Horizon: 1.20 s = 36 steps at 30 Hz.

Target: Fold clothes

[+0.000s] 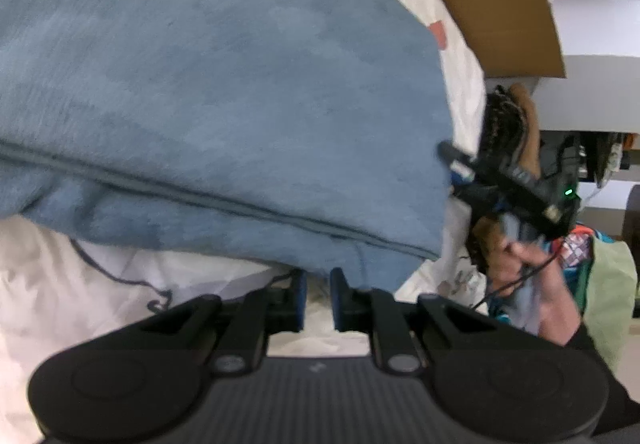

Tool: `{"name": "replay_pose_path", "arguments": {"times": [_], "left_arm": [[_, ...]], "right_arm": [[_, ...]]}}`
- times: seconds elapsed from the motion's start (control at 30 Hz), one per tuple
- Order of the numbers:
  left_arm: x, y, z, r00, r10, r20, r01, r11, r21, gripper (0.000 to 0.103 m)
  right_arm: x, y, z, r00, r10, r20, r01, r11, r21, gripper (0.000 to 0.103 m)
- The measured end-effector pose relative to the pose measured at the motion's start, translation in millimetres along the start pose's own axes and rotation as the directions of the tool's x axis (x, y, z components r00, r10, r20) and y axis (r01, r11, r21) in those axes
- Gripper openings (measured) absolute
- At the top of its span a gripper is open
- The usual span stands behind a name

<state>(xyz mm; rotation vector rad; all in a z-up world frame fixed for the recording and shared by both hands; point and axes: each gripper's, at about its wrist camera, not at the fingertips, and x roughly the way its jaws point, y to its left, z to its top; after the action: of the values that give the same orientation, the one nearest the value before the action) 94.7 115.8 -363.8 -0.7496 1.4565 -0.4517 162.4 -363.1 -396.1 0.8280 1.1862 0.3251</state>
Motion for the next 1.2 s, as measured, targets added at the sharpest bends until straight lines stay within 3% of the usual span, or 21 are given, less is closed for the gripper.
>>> {"name": "replay_pose_path", "arguments": {"times": [0.2, 0.37, 0.53, 0.6, 0.87, 1.03, 1.2], "left_arm": [[30, -46, 18, 0.999, -0.034, -0.036, 0.039, 0.992, 0.12, 0.016], [61, -62, 20, 0.995, -0.061, -0.073, 0.07, 0.989, 0.13, 0.016], [82, -64, 15, 0.994, -0.018, -0.109, 0.035, 0.987, 0.157, 0.014], [87, -62, 11, 0.993, 0.009, -0.117, 0.011, 0.986, 0.166, 0.005], [111, -58, -1, 0.986, 0.051, -0.161, -0.018, 0.98, 0.2, 0.002], [101, -61, -1, 0.984, 0.016, -0.175, 0.021, 0.979, 0.204, 0.003], [75, -63, 7, 0.992, -0.017, -0.123, 0.04, 0.981, 0.19, 0.009]], "right_arm": [[-7, -20, -29, 0.999, 0.034, -0.013, -0.033, 0.998, 0.062, 0.043], [-15, -30, -48, 0.998, 0.063, -0.014, -0.061, 0.992, 0.107, 0.043], [-14, -41, -61, 0.993, 0.119, 0.008, -0.119, 0.979, 0.166, 0.043], [-14, -46, -62, 0.989, 0.147, 0.017, -0.147, 0.969, 0.199, 0.043], [-19, -57, -65, 0.962, 0.269, 0.039, -0.269, 0.923, 0.273, 0.042], [-8, -60, -67, 0.962, 0.268, 0.055, -0.273, 0.92, 0.282, 0.042], [1, -56, -60, 0.954, 0.293, 0.062, -0.298, 0.913, 0.28, 0.043]]}}
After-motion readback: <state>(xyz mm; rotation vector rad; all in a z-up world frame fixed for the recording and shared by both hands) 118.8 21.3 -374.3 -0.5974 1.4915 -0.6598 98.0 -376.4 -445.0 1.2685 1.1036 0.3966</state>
